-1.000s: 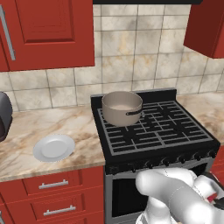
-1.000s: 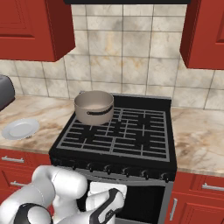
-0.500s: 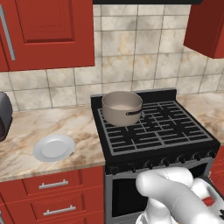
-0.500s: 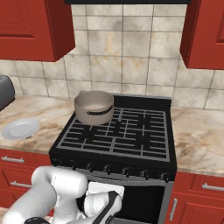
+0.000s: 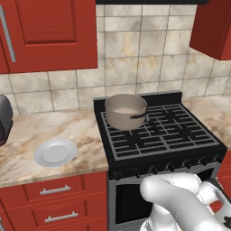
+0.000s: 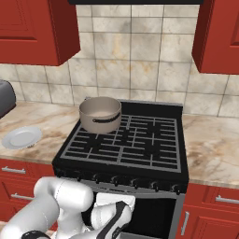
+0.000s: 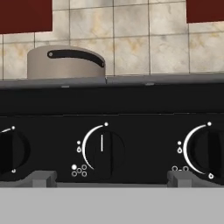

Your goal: Retrieve the frozen meat and place it in the pot on a burner. Then turn the burner on.

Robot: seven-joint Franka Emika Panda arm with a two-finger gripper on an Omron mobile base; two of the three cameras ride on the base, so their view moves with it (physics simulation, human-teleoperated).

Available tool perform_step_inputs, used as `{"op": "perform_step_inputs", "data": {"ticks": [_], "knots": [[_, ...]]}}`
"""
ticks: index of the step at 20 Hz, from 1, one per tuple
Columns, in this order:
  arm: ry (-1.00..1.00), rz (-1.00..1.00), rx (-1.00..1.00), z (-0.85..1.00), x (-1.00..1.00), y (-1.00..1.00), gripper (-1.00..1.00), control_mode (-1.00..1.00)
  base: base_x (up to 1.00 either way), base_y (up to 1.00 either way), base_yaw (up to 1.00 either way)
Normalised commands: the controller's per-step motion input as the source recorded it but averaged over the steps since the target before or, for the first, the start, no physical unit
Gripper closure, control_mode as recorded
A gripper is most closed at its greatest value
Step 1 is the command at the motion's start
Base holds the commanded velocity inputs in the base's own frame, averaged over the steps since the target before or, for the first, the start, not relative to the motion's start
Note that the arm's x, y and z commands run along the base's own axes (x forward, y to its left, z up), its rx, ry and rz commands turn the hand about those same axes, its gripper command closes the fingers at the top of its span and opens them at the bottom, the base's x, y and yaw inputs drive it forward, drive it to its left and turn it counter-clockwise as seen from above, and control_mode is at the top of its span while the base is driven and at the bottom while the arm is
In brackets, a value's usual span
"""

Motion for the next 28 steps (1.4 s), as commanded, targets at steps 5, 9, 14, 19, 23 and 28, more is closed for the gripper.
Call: {"op": "perform_step_inputs", "data": {"ticks": [5, 9, 14, 19, 23, 28], "knots": [[0.0, 0.0, -0.01, 0.0, 0.0, 0.05, -1.0, -1.0, 0.0, 0.0, 0.0], [0.0, -0.05, 0.0, 0.0, 0.04, 0.21, -1.0, -1.0, 0.0, 0.0, 0.0], [0.0, -0.04, 0.0, 0.0, 0.07, 0.21, -1.0, -1.0, 0.0, 0.0, 0.0], [0.06, 0.0, 0.0, 0.06, 0.14, 0.07, -1.0, -1.0, 0.0, 0.0, 0.0], [0.08, 0.0, 0.0, 0.12, 0.11, 0.07, -1.0, -1.0, 0.0, 0.0, 0.0], [0.04, -0.02, 0.0, 0.06, 0.06, 0.23, -1.0, -1.0, 0.0, 0.0, 0.0]]}}
